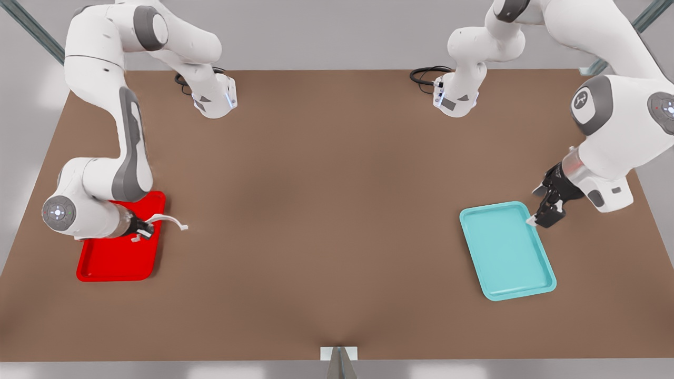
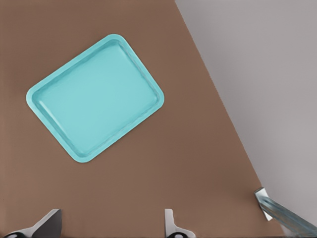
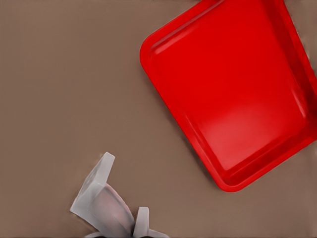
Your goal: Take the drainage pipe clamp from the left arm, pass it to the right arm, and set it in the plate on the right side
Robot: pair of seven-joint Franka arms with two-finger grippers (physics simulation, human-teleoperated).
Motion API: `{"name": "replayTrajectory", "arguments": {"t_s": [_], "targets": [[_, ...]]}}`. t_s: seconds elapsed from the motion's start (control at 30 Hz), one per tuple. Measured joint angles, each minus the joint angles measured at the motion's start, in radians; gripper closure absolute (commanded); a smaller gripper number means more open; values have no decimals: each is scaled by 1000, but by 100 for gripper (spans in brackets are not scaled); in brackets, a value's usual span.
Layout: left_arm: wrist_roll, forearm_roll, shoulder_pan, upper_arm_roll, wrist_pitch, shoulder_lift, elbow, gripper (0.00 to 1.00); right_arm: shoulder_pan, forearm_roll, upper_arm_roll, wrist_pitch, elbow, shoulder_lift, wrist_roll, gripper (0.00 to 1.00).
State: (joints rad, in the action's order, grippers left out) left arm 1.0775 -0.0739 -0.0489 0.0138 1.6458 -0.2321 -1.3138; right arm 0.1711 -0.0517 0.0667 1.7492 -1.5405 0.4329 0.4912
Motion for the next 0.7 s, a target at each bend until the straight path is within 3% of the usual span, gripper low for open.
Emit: {"name": "replayTrajectory", "arguments": {"t_s": [0.1,0.3,0.33,0.53,0.7], "targets": [[-152,64,-34,5,-54,-20,2,0,137,-1,-1,20,-13,47,-143,79],[-389,94,-40,8,-102,-64,11,0,239,-5,-3,100,-8,183,-394,79],[-422,94,-39,8,-107,-64,11,0,247,-11,-7,112,-6,191,-430,0],[-582,93,-39,8,-123,-64,11,0,277,-72,10,166,0,178,-595,0],[-681,93,-38,10,-128,-58,16,0,254,-52,341,40,144,-116,-641,0]]}}
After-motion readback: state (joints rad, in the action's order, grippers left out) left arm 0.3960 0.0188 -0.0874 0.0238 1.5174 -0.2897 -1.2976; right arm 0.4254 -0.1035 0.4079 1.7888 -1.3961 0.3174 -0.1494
